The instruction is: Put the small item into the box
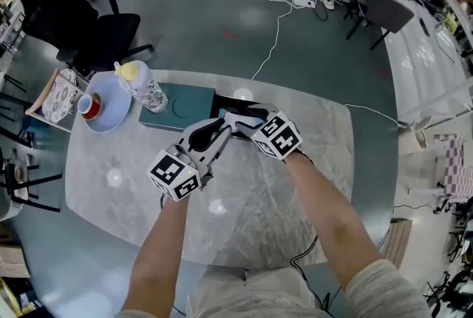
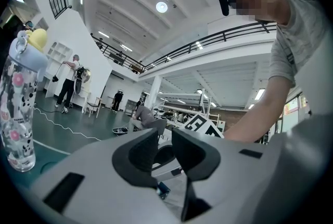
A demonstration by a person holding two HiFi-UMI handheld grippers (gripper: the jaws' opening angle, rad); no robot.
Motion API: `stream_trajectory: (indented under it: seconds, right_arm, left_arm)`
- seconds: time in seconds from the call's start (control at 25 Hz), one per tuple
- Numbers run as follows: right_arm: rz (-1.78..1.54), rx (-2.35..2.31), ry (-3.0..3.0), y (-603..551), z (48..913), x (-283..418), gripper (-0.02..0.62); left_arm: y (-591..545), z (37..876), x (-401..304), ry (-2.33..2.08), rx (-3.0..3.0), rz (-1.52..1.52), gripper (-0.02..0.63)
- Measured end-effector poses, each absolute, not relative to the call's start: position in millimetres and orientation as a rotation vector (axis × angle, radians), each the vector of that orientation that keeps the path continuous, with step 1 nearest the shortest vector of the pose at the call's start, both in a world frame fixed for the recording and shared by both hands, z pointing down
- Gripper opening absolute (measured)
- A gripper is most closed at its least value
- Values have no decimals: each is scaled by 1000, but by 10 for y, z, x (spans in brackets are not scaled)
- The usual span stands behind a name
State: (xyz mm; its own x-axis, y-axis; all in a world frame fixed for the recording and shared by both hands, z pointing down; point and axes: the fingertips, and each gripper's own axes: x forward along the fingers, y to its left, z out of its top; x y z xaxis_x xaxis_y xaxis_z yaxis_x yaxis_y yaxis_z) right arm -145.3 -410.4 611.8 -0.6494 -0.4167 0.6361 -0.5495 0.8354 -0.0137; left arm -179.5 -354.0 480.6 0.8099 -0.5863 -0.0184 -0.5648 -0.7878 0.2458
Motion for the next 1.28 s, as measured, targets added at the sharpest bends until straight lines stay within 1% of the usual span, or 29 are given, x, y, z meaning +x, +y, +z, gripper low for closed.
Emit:
stream_trajectory:
  seconds: [0.4,0.8,1.28]
  right_arm:
    - [358,842,-2556,-3885,5578,-1440,209]
    - [341,947,-2729,-3511,4893,-1323,192]
    - [216,989,-2899,-2926,4198,-1132,109]
  left_arm:
    - [-3453,4642,-1809,-891,2765,-182,78]
    - [-3232,4347,-1734,-856,2820,-203,78]
    - [-2762,3927,-1474,-775,2910,-268,77]
